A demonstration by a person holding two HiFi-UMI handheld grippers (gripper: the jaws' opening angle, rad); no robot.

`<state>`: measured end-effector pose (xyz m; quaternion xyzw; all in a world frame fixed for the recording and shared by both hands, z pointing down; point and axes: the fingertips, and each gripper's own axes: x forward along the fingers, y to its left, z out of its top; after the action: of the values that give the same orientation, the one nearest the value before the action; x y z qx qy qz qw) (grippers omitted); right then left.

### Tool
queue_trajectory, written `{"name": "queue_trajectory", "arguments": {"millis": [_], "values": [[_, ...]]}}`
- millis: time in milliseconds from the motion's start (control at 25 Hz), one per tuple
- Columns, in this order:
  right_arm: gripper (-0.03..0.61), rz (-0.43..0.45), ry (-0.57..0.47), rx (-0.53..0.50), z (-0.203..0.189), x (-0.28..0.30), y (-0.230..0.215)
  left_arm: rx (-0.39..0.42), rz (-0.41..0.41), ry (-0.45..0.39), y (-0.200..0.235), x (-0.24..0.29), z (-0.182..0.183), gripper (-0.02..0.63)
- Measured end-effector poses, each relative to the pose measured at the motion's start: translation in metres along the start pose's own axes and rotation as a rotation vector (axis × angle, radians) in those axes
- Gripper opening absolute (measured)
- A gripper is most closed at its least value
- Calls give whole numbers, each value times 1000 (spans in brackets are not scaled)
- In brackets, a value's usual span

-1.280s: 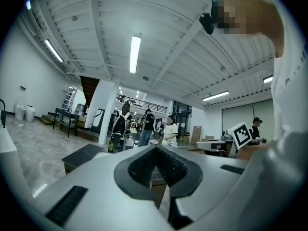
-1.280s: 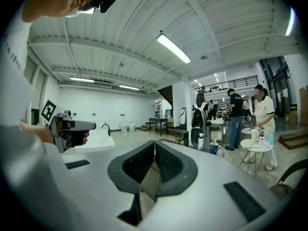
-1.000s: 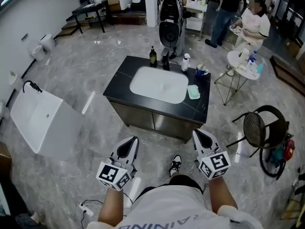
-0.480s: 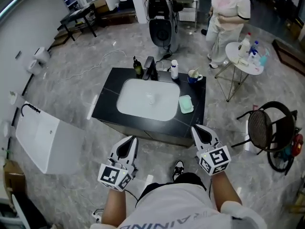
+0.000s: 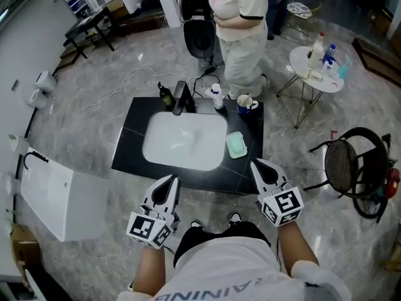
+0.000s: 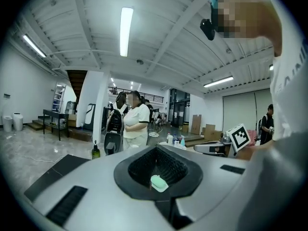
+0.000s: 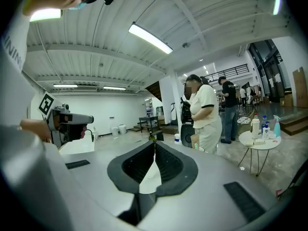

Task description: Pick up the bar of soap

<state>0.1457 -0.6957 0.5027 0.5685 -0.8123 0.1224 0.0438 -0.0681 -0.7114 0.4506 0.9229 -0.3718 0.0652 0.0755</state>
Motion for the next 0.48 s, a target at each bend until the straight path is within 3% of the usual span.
{"name": "queue_trajectory", "arguments": {"millis": [280,480], "values": [[17,-117,7,11,1,10,-15,11,-116,10,19,37,-1,2],[17,-219,24,20,4,33,-2,7,-208,17,60,50,0,2]]}}
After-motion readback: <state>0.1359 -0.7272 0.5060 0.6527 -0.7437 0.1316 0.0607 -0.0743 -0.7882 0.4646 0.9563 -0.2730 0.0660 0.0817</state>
